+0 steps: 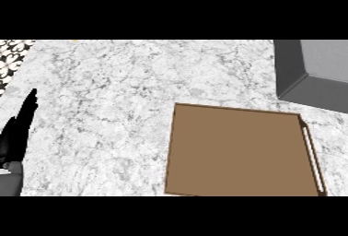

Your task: Pick the cupcake from the tray and place it in the cardboard box

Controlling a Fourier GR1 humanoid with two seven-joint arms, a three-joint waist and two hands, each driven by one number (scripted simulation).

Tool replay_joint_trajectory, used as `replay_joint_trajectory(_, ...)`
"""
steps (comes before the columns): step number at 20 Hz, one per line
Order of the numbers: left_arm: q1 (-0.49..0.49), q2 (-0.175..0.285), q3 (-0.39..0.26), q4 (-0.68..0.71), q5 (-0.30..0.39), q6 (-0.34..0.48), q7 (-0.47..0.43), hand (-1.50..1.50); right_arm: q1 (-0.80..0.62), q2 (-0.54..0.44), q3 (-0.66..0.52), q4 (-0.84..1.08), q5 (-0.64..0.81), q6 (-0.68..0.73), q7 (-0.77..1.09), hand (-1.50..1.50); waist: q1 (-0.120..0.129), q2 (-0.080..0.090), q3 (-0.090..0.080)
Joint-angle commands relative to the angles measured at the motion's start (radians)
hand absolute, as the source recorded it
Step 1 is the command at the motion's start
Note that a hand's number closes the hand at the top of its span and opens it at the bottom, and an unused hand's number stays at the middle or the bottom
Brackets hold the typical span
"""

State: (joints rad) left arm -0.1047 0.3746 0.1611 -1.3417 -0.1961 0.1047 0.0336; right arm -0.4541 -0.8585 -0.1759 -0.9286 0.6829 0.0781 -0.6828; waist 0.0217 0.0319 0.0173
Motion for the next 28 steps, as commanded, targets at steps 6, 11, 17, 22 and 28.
replay_joint_trajectory(6,-0.027,-0.01,-0.022,-0.016,-0.001,-0.014,0.011,0.0,-0.07,-0.157,-0.136,0.209,-0.16,0.104,-0.459,1.5,0.035,0.005,-0.001)
replay_joint_trajectory(11,-0.049,-0.01,-0.039,0.004,-0.012,-0.025,0.012,0.0,-0.149,-0.183,-0.111,0.304,-0.208,0.233,-0.491,1.5,0.07,0.008,-0.007)
replay_joint_trajectory(17,-0.063,-0.019,-0.056,-0.005,-0.023,-0.024,0.022,0.0,-0.247,-0.175,-0.067,0.403,-0.238,0.306,-0.439,1.5,0.093,0.006,-0.009)
replay_joint_trajectory(22,-0.097,-0.022,-0.057,0.021,-0.033,-0.017,0.027,0.0,-0.344,-0.119,-0.011,0.47,-0.241,0.349,-0.363,1.5,0.098,0.009,-0.012)
replay_joint_trajectory(28,-0.119,-0.046,-0.078,0.025,-0.045,-0.009,0.052,0.0,-0.447,-0.042,0.064,0.536,-0.209,0.359,-0.313,1.5,0.098,0.011,-0.011)
